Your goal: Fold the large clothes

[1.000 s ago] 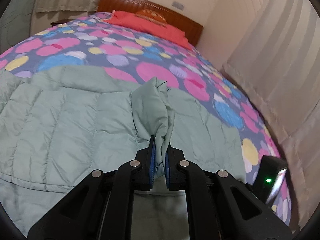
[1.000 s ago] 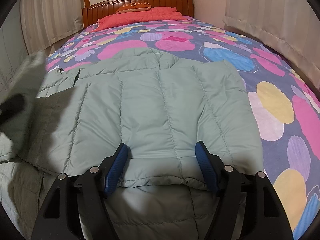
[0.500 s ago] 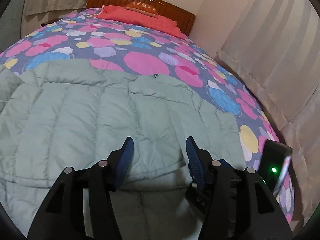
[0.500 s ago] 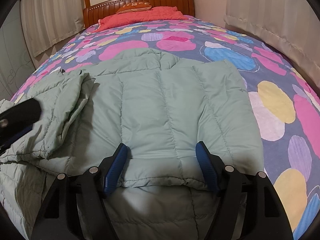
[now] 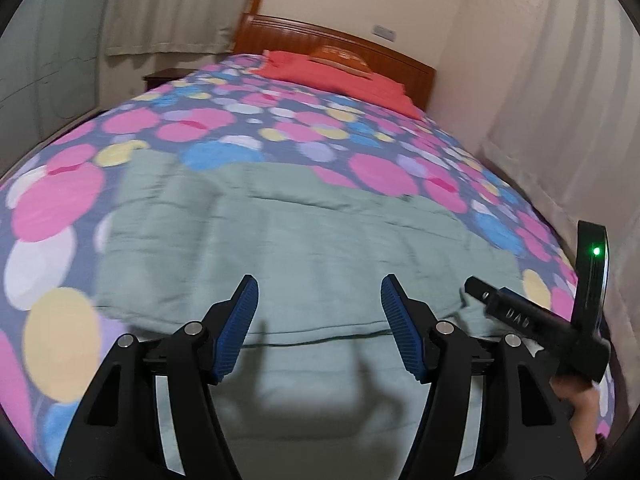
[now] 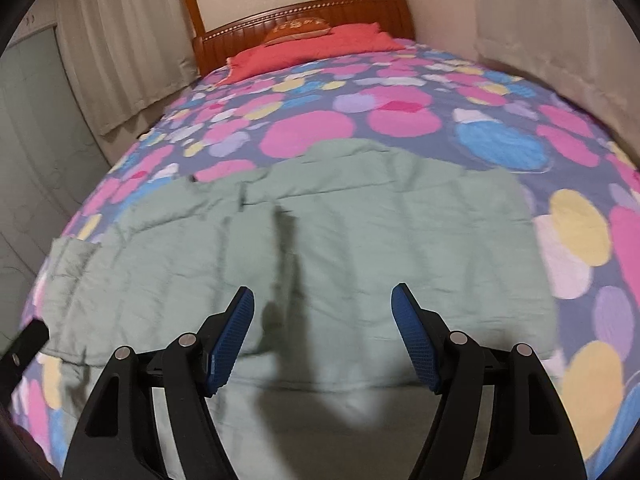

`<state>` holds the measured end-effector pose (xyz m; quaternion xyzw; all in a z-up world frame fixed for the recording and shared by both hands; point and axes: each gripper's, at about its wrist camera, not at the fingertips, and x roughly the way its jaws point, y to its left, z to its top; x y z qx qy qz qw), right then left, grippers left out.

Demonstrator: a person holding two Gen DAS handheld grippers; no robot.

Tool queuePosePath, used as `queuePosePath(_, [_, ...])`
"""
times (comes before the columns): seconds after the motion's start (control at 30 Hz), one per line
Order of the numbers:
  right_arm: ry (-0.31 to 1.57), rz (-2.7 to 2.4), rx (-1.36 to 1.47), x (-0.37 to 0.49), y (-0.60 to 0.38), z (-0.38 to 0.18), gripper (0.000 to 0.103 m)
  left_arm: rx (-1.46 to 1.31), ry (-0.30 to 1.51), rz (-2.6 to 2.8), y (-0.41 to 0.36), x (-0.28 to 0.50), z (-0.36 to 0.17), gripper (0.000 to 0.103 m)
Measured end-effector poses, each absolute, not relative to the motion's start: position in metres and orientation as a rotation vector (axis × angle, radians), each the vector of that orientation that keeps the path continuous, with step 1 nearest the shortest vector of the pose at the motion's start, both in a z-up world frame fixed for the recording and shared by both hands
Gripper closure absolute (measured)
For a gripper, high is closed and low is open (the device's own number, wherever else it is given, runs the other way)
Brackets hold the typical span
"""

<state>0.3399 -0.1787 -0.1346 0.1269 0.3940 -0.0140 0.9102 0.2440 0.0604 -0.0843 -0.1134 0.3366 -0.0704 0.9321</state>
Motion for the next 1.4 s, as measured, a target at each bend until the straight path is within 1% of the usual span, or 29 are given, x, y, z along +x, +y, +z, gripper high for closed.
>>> queuePosePath(0.1, [0.858,-0.007,0.280,0.354,-0.166,-0.146,0.033,-0.247,0.688,-0.111,0.080,0.240,-0.086,0.039])
queuePosePath(0.13, [0.880,0.005,0.287,0.358,-0.163,-0.152,0.035,-0.249,0.690,-0.101,0.086,0.240,-0.087,0.039])
queuePosePath(0.17, [0.906,0.023,0.295,0.362,-0.158,-0.158,0.052,-0.252,0.691,-0.093,0.090,0.239,-0.088,0.039])
queuePosePath(0.2, [0.923,0.037,0.297,0.364,-0.155,-0.163,0.066,-0.254,0.690,-0.087,0.093,0.239,-0.089,0.039])
queuePosePath(0.23, [0.926,0.046,0.295,0.364,-0.151,-0.165,0.070,-0.257,0.692,-0.080,0.097,0.238,-0.090,0.039])
queuePosePath(0.3, [0.909,0.054,0.286,0.361,-0.151,-0.161,0.092,-0.265,0.695,-0.070,0.104,0.238,-0.092,0.039])
queuePosePath(0.37, [0.875,0.064,0.294,0.356,-0.156,-0.152,0.093,-0.267,0.693,-0.062,0.107,0.238,-0.093,0.039])
queuePosePath(0.53, [0.786,0.007,0.312,0.343,-0.193,-0.127,0.093,-0.283,0.681,-0.057,0.114,0.241,-0.090,0.039])
queuePosePath(0.67, [0.766,-0.070,0.310,0.339,-0.233,-0.122,0.094,-0.270,0.684,-0.060,0.110,0.249,-0.090,0.038])
queuePosePath(0.83, [0.800,-0.125,0.336,0.338,-0.272,-0.136,0.093,-0.240,0.708,-0.060,0.099,0.263,-0.098,0.038])
queuePosePath(0.97, [0.850,-0.137,0.326,0.342,-0.283,-0.154,0.093,-0.213,0.746,-0.033,0.094,0.276,-0.111,0.038])
queuePosePath(1.03, [0.882,-0.131,0.325,0.345,-0.284,-0.164,0.091,-0.198,0.779,-0.014,0.094,0.283,-0.121,0.038])
queuePosePath(1.07, [0.888,-0.128,0.327,0.344,-0.286,-0.165,0.087,-0.191,0.794,-0.009,0.094,0.285,-0.124,0.038])
queuePosePath(1.13, [0.881,-0.136,0.321,0.339,-0.286,-0.161,0.075,-0.181,0.806,-0.006,0.096,0.288,-0.127,0.038])
queuePosePath(1.17, [0.863,-0.153,0.308,0.335,-0.286,-0.154,0.062,-0.181,0.804,-0.007,0.097,0.287,-0.125,0.038])
queuePosePath(1.2, [0.843,-0.171,0.294,0.332,-0.286,-0.149,0.051,-0.185,0.800,-0.010,0.098,0.286,-0.123,0.038])
queuePosePath(1.23, [0.790,-0.201,0.268,0.325,-0.284,-0.137,0.048,-0.196,0.787,-0.015,0.101,0.286,-0.119,0.038])
queuePosePath(1.3, [0.746,-0.214,0.231,0.324,-0.278,-0.124,0.048,-0.201,0.762,-0.013,0.102,0.288,-0.111,0.038])
queuePosePath(1.4, [0.760,-0.138,0.225,0.340,-0.265,-0.120,0.048,-0.187,0.762,-0.010,0.100,0.303,-0.108,0.038])
